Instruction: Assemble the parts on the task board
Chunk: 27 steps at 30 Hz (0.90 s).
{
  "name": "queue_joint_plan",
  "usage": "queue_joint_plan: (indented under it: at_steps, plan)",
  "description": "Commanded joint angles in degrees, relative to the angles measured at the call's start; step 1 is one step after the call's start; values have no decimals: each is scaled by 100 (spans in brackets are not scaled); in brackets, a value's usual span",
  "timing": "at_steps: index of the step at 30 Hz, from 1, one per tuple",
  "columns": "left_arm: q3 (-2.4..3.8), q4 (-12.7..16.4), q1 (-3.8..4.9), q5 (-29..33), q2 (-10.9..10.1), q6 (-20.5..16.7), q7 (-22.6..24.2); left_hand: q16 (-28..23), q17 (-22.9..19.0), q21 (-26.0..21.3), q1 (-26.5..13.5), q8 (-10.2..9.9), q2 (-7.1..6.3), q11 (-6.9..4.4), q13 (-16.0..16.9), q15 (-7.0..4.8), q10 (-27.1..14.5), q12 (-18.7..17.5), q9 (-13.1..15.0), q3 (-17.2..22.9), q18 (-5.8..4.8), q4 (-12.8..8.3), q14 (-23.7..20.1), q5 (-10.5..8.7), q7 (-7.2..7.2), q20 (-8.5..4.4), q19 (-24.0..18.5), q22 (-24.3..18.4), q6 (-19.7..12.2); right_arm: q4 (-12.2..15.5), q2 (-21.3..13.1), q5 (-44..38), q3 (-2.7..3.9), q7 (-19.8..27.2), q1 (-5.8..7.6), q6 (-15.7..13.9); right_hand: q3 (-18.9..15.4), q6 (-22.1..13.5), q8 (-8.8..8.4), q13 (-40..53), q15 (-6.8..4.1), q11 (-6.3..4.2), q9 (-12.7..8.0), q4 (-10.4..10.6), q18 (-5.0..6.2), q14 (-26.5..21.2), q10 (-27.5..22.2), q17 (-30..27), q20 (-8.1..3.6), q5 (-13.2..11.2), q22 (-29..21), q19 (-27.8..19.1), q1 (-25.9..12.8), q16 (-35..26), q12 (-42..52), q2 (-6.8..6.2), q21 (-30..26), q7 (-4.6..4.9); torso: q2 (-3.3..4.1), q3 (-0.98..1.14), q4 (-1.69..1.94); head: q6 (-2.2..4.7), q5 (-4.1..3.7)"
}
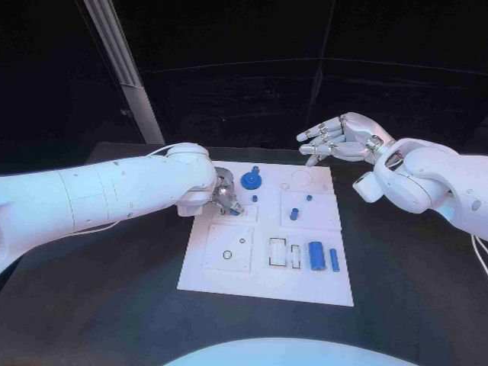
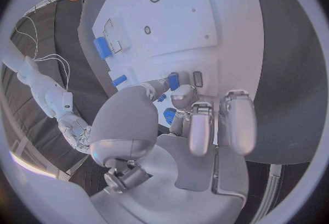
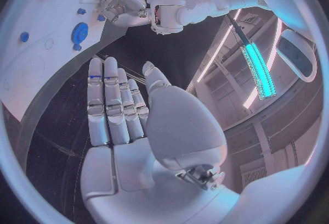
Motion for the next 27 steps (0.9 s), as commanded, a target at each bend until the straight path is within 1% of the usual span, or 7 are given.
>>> queue_joint_plan:
  at_steps: [1,4,12,14,19,23,27]
  plan:
    - [-31,-33,-37,75,22,150,-82,18,1509,18,-86,22,-7,-4,8,-35,49,41,-11,438,-13,-423,606,24,9,-27,25,6,47,-1,11,37,4,59,11,54,34,-22,9,-10,40,4,-1,13,70,13,-24,-8,4,19,-9,32,-50,-16,15,19,-32,36,-3,0,0,-11,3]
    - [-31,-59,-36,80,41,139,-96,18,1509,16,-130,18,-20,-7,10,-37,51,44,-14,400,-13,-405,606,20,5,-29,25,5,58,-1,14,37,4,53,11,62,34,-22,9,-10,40,4,-1,13,70,13,-24,-8,4,19,-9,32,-50,-16,15,19,-32,36,0,1,5,-10,-5]
    - [-31,-144,-34,83,109,144,-161,18,1509,26,-347,-5,-111,-19,28,-46,62,69,-31,151,-18,-302,606,10,-11,-38,38,35,113,0,19,37,4,34,11,87,35,-30,7,-15,45,8,-3,21,69,7,-37,-15,7,23,-16,31,-63,-26,13,17,-45,39,0,5,-5,-18,-9]
    - [-31,-161,-34,83,127,158,-167,18,1509,28,-408,-13,-130,-21,35,-48,66,78,-38,65,-20,-267,606,8,-15,-39,41,42,131,2,20,37,4,32,11,88,35,-30,7,-15,45,8,-3,21,69,7,-37,-15,7,23,-16,31,-63,-26,13,17,-45,39,1,2,-4,-25,-12]
    - [-31,-193,-34,83,166,188,-181,18,1509,39,-565,-34,-162,-27,72,-51,90,116,-56,-170,-25,-156,606,7,-22,-43,52,71,183,7,19,37,4,23,11,98,34,-34,6,-18,48,11,-3,25,68,3,-44,-18,9,23,-19,30,-71,-31,12,15,-52,41,-1,5,-2,-37,-14]
    - [-31,-201,-34,83,179,215,-191,18,1509,42,-625,-44,-194,-28,82,-54,97,129,-64,-304,-27,-113,606,4,-25,-46,56,81,208,6,20,37,4,16,11,110,34,-39,4,-20,51,13,-4,29,67,-1,-51,-21,12,23,-23,28,-78,-36,10,13,-59,43,-3,4,-2,-34,-22]
    - [-31,-220,-33,83,183,238,-194,18,1509,50,-702,-59,-230,-29,89,-54,103,140,-75,-484,-31,-44,606,3,-25,-46,63,102,236,5,16,37,4,-11,12,136,33,-46,2,-22,54,17,-5,32,67,-7,-61,-25,15,23,-27,26,-86,-42,9,10,-67,45,-3,1,8,-36,-24]
